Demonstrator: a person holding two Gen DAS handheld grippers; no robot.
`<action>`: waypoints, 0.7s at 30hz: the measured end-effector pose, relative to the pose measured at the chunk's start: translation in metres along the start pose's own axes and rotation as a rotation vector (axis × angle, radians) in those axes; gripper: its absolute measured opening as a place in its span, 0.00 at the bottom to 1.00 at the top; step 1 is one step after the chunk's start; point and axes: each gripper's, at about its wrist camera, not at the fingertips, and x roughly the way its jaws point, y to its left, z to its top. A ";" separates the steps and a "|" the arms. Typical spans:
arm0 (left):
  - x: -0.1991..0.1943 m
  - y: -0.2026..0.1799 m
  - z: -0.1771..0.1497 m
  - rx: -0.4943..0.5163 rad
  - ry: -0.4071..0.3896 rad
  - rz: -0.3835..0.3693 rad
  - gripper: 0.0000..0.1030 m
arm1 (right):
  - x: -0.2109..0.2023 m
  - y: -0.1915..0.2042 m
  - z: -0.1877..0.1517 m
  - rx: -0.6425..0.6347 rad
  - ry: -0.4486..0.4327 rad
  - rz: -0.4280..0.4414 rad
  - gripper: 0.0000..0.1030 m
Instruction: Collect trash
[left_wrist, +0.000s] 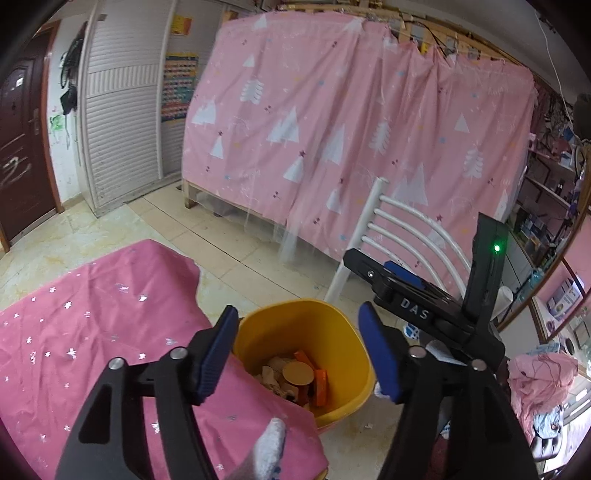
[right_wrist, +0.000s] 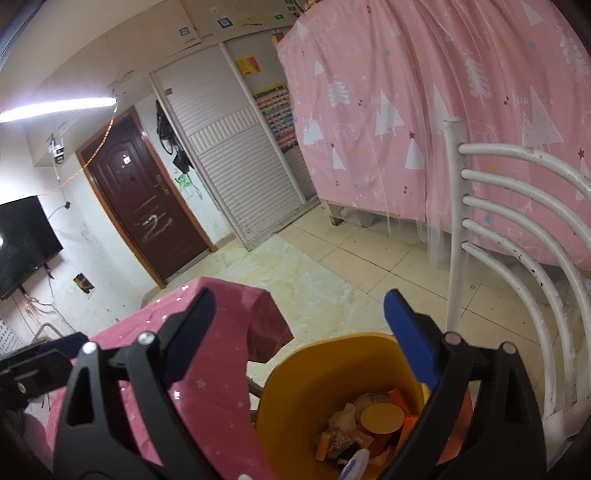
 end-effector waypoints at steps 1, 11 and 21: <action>-0.004 0.004 0.000 -0.006 -0.007 0.005 0.63 | -0.001 0.003 0.000 -0.003 -0.003 0.007 0.88; -0.049 0.054 -0.010 -0.102 -0.096 0.092 0.82 | 0.002 0.059 -0.015 -0.097 -0.004 0.106 0.94; -0.088 0.115 -0.028 -0.200 -0.143 0.255 0.87 | 0.013 0.124 -0.034 -0.193 0.033 0.210 0.94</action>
